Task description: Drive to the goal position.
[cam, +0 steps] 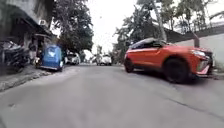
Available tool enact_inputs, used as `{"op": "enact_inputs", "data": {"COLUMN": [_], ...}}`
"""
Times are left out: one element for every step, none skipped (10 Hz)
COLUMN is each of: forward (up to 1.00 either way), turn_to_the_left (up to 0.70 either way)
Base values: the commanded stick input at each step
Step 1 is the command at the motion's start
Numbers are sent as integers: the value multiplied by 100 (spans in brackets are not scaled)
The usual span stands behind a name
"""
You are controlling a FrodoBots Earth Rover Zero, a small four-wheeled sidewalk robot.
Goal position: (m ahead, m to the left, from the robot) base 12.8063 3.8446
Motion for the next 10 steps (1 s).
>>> {"op": "enact_inputs", "data": {"forward": [100,100,100,100,100,100,100,100,100,100], "turn_to_the_left": [0,0,0,0,0,0,0,0,0,0]}}
